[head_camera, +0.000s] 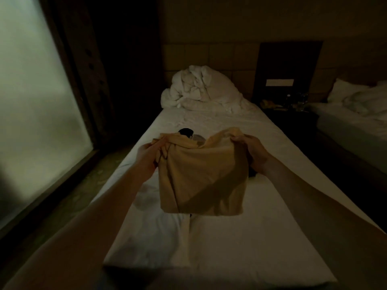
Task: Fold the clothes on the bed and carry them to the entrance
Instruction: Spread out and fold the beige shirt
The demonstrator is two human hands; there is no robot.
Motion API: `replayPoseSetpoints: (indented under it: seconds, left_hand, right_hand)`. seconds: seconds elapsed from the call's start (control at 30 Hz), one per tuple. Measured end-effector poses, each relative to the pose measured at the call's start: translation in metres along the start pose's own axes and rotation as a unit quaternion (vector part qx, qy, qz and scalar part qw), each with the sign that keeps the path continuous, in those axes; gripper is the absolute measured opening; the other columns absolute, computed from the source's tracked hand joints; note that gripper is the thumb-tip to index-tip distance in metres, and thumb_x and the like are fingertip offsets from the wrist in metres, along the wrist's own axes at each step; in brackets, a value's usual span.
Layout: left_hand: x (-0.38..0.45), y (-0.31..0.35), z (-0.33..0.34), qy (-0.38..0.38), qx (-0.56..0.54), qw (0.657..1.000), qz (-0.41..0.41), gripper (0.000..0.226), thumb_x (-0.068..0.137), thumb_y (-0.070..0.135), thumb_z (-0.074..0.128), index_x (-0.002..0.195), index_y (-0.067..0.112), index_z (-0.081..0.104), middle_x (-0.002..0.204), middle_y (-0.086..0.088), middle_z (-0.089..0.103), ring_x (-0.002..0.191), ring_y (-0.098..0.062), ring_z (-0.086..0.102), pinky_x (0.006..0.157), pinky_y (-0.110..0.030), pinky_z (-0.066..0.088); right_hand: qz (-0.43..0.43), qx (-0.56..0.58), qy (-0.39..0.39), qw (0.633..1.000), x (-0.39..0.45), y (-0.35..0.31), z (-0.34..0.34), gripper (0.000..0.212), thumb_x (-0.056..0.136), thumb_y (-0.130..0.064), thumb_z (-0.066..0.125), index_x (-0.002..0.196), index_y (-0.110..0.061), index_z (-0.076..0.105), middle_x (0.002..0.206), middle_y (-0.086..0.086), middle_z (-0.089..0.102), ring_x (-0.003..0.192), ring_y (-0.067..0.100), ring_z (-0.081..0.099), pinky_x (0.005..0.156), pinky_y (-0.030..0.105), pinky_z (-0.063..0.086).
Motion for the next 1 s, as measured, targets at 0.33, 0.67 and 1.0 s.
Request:
replayPoseSetpoints:
  seconds: [0.33, 0.67, 1.0]
  left_hand:
    - [-0.024, 0.008, -0.112, 0.063, 0.092, 0.992, -0.064, 0.026, 0.079, 0.03, 0.078, 0.093, 0.012, 0.065, 0.096, -0.011, 0.067, 0.085, -0.023, 0.066, 0.067, -0.031, 0.053]
    - [0.036, -0.061, -0.178, 0.044, 0.223, 0.958, -0.175, 0.027, 0.089, 0.025, 0.068, 0.091, 0.0, 0.059, 0.089, -0.016, 0.059, 0.079, -0.024, 0.057, 0.068, -0.032, 0.053]
    - [0.117, -0.133, -0.181, 0.125, 0.344, 0.926, -0.092, 0.018, 0.087, 0.017, 0.065, 0.103, 0.01, 0.064, 0.096, -0.012, 0.065, 0.081, -0.024, 0.062, 0.073, -0.031, 0.053]
  right_hand:
    - [0.109, 0.005, -0.181, 0.977, -0.033, 0.048, 0.103, 0.017, 0.089, -0.024, 0.058, 0.101, -0.019, 0.069, 0.094, 0.006, 0.071, 0.091, 0.025, 0.064, 0.086, 0.039, 0.048]
    - [0.199, -0.098, -0.085, 0.971, 0.028, 0.155, 0.144, 0.025, 0.085, -0.015, 0.067, 0.11, -0.011, 0.066, 0.113, 0.015, 0.065, 0.1, 0.03, 0.061, 0.076, 0.042, 0.054]
    - [0.189, -0.211, 0.024, 0.959, 0.101, 0.222, 0.145, 0.028, 0.081, -0.023, 0.072, 0.1, -0.005, 0.063, 0.103, 0.013, 0.063, 0.096, 0.028, 0.06, 0.084, 0.046, 0.057]
Point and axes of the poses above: each hand's wrist, its own x-axis towards the middle knuckle, its own z-axis out of the palm, y = z × x, the point moved 4 cm from there along x, towards the middle knuckle
